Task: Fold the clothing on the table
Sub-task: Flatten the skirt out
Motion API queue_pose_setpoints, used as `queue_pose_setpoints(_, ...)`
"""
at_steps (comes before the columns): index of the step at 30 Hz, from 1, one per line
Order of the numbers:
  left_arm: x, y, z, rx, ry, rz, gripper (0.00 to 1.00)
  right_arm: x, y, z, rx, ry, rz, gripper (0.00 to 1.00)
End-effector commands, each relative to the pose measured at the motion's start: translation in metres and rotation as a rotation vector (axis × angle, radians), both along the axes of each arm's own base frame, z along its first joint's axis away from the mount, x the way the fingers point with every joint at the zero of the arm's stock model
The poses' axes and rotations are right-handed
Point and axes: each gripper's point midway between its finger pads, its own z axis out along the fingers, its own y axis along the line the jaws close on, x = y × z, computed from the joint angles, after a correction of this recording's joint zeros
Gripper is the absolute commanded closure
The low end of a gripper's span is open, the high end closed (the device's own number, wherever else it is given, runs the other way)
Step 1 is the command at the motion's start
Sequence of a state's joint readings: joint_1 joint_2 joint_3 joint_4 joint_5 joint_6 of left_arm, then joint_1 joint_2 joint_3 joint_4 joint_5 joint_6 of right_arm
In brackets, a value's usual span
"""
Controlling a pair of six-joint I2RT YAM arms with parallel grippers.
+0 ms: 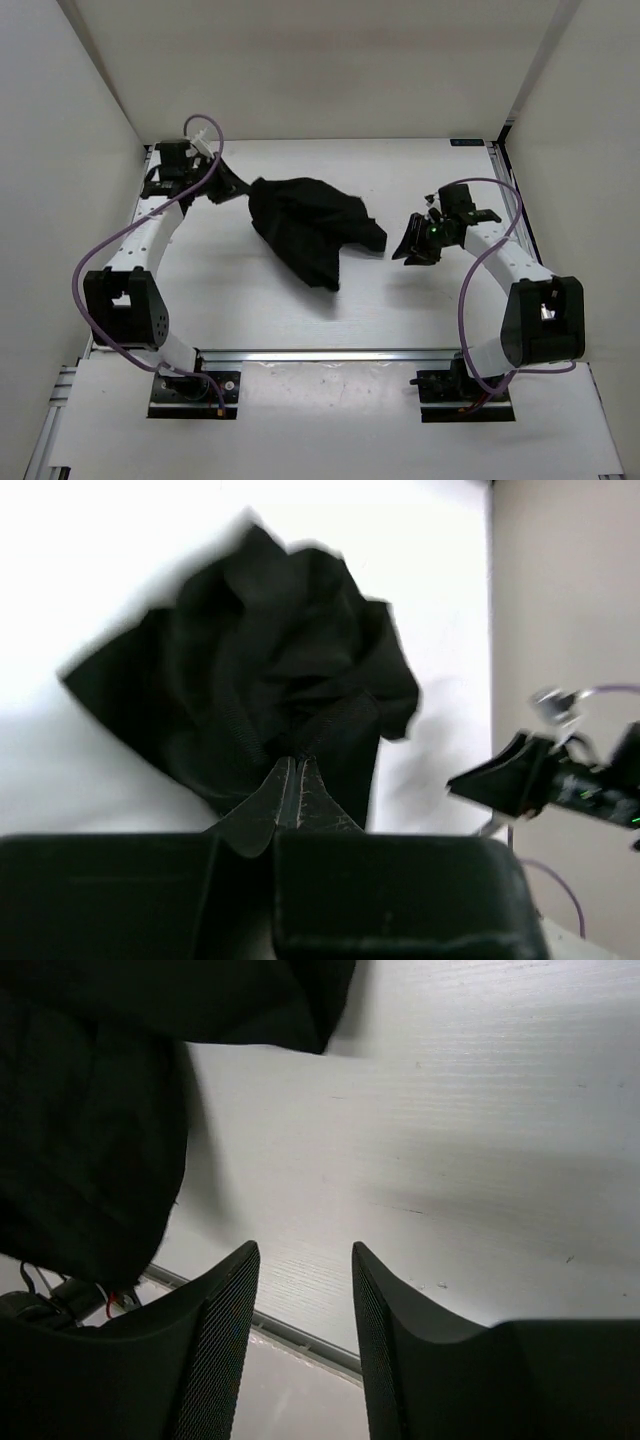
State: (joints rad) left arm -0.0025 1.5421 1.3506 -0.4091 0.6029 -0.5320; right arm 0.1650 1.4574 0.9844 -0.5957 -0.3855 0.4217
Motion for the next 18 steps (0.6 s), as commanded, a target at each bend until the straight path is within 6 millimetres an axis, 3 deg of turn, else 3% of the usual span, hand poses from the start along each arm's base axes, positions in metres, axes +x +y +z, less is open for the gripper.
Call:
queue_pose_setpoints(1,-0.031,-0.033,-0.064,0.043,0.117,-0.047,1.00,-0.009,0.000,0.005,0.019,-0.035,0.016,0.52)
queue_pose_setpoints(2,-0.031,-0.033,-0.066,0.043,0.121,-0.047,1.00,-0.007,0.002,0.007,0.034,-0.043,0.023,0.52)
queue_pose_setpoints(6,-0.044,-0.039,-0.115,0.125,0.219,-0.027,1.00,-0.012,0.032,0.018,0.124,-0.109,0.172,0.53)
queue_pose_setpoints(9,-0.040,-0.040,-0.119,0.115,0.229,-0.023,1.00,-0.015,0.057,0.022,0.118,-0.140,0.291,0.53)
queue_pose_setpoints(11,-0.033,-0.044,-0.110,0.091,0.218,-0.040,1.00,-0.017,0.066,0.016,0.096,-0.117,0.330,0.54)
queue_pose_setpoints(13,-0.025,-0.061,-0.077,0.041,0.158,-0.120,1.00,-0.017,0.067,0.005,0.078,-0.068,0.342,0.56)
queue_pose_setpoints(15,-0.027,-0.088,-0.049,-0.007,0.100,-0.247,1.00,-0.020,0.063,-0.002,0.041,-0.030,0.332,0.56)
queue_pose_setpoints(18,-0.056,-0.149,-0.004,-0.033,0.011,-0.519,1.00,-0.017,0.046,-0.010,-0.009,0.007,0.284,0.56)
